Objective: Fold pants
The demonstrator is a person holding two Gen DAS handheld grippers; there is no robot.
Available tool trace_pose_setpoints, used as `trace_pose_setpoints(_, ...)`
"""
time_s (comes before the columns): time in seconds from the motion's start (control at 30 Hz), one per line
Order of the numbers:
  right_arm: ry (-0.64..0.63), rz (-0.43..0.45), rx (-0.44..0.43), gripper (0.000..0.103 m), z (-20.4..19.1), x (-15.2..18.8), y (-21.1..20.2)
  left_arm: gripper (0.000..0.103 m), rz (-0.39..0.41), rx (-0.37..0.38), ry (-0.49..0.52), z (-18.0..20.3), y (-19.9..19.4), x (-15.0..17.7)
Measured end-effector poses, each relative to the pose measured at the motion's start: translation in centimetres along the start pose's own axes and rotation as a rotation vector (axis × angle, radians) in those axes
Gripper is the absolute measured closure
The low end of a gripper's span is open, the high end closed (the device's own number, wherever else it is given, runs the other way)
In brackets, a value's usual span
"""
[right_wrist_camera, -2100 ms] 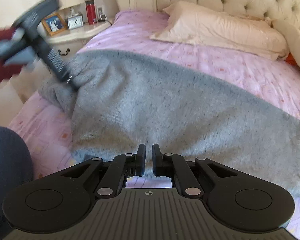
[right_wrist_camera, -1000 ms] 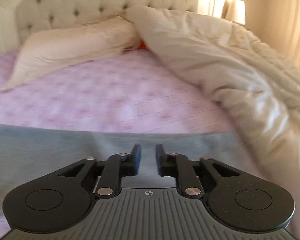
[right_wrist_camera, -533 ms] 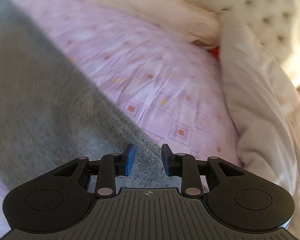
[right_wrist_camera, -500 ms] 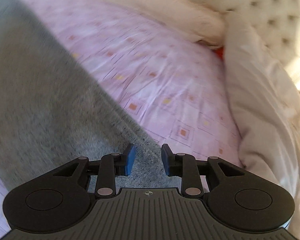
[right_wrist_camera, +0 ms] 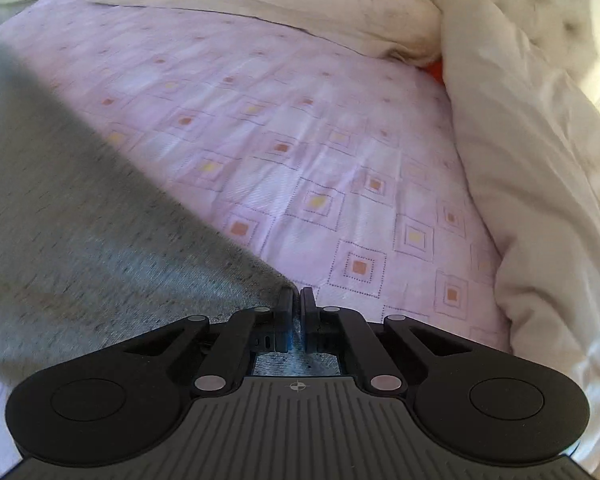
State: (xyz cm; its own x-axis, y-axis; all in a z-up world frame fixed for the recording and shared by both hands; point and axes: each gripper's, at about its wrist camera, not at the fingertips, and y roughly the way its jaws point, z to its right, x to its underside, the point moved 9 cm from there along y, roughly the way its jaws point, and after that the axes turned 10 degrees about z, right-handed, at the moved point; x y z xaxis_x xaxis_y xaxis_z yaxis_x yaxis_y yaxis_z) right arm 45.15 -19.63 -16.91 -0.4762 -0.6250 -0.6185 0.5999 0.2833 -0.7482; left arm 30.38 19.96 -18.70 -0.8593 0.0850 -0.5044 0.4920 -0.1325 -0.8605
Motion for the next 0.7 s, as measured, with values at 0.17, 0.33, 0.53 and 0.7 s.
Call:
trace_pose_setpoints(0.17,0.101,0.037,0.067,0.081,0.3,0.5,-0.2,0.024,0.003,0.003,0.010,0.1,-0.1,0.1)
trace_pose_setpoints(0.33,0.377,0.141,0.178,0.075,4.2,2.6,-5.9,0.024,0.001,0.004,0.019,0.1,-0.2,0.2)
trace_pose_setpoints(0.53,0.232,-0.056,0.256,0.073,3.8,10.5,-7.2,0.022,-0.004,0.022,0.042,0.2,0.0,0.1)
trace_pose_setpoints(0.7,0.404,-0.016,0.511,0.063,7.9,12.7,-10.6,0.022,0.001,0.028,0.058,0.2,0.0,0.2)
